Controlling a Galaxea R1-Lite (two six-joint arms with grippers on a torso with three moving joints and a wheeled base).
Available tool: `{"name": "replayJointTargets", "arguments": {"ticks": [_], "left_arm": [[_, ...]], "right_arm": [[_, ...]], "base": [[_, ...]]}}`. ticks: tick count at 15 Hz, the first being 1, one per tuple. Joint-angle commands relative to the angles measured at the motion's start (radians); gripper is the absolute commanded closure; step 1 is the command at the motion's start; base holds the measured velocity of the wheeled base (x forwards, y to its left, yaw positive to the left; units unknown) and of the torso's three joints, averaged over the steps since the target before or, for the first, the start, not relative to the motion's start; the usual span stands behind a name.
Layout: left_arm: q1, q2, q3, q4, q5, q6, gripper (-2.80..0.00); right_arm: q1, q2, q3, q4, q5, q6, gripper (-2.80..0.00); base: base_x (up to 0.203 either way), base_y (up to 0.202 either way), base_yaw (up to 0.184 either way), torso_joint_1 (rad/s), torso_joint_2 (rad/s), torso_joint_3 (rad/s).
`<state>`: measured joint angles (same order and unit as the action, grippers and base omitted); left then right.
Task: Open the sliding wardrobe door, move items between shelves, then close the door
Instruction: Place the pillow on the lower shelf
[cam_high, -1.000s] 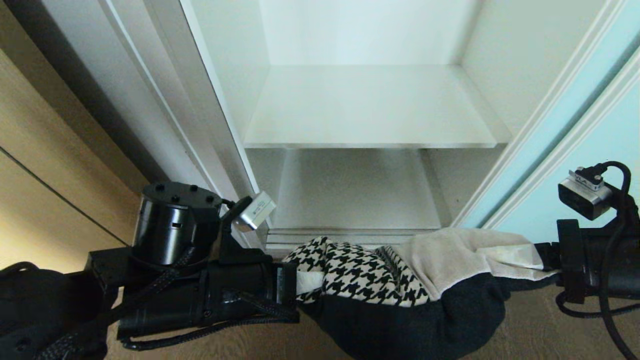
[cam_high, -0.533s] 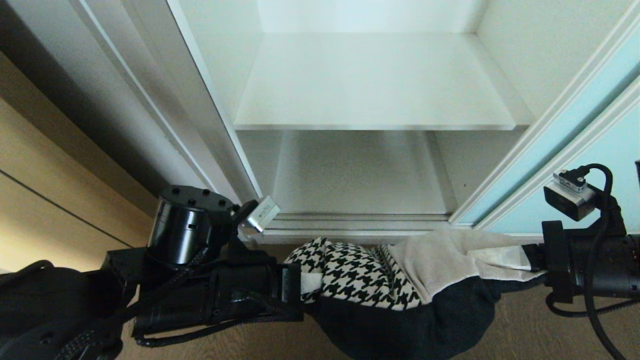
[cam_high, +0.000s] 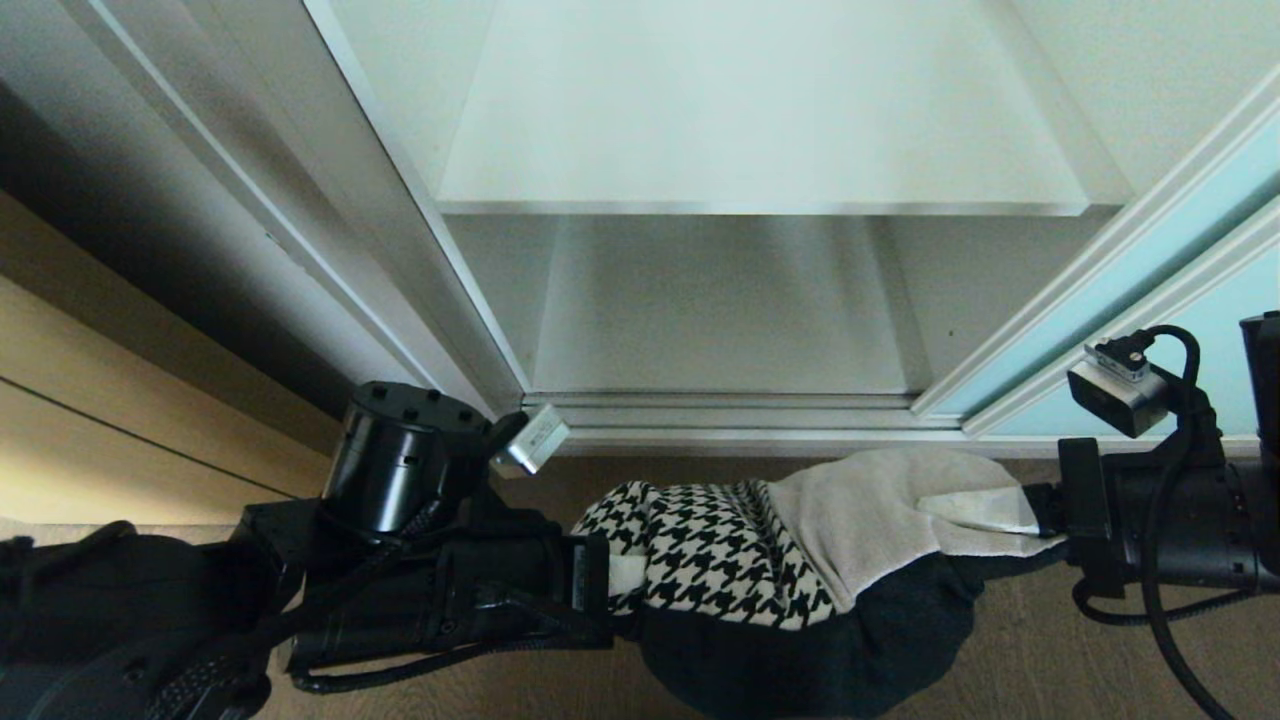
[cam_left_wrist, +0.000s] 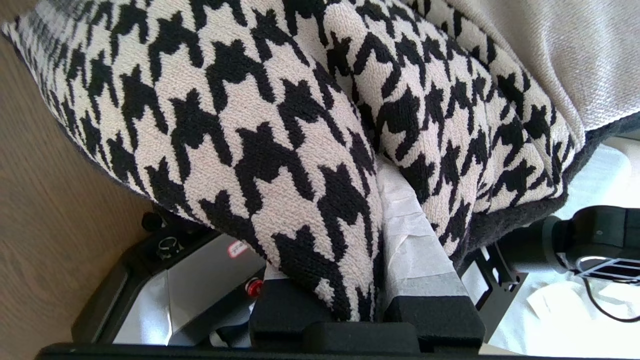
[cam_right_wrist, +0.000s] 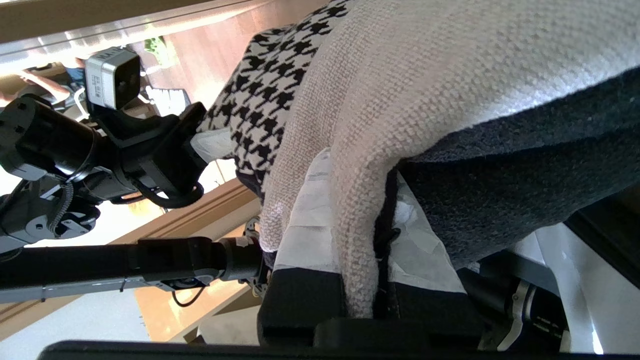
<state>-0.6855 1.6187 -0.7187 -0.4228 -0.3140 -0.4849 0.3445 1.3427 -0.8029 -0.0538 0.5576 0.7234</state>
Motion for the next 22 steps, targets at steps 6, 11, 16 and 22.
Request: {"name": "replayJointTargets", "arguments": {"ticks": [6,11,16,22], "left_arm": [[0.001,0.015,-0.01,-0.042,0.009,-0.004,0.0],[0.062,0.183,-0.107,-0.19,0.145,0.0,0.0],[0.189,0.288,-0.357,-0.251,0.177,0.008,0.0],[0.226,0.348,-0.449,-0.268,0.178,0.032,0.0]], "right_arm": [[0.024,0.042,-0.034,-0.002,-0.023,0.004,0.0],[0.014,0.188,-0.141,-0.095,-0.092,-0.003,0.0],[-0.017,0.339,-0.364,-0.213,-0.166,-0.089,0.0],[-0.048,0.438,-0.372,-0.433,-0.163,-0.116,0.0]], "base": [[0.0,0.0,0.0,0.003,0.0,-0.093],[0.0,0.0,0.0,0.0,0.0,0.0],[0.0,0.0,0.0,0.0,0.0,0.0],[0.0,0.0,0.0,0.0,0.0,0.0]]}}
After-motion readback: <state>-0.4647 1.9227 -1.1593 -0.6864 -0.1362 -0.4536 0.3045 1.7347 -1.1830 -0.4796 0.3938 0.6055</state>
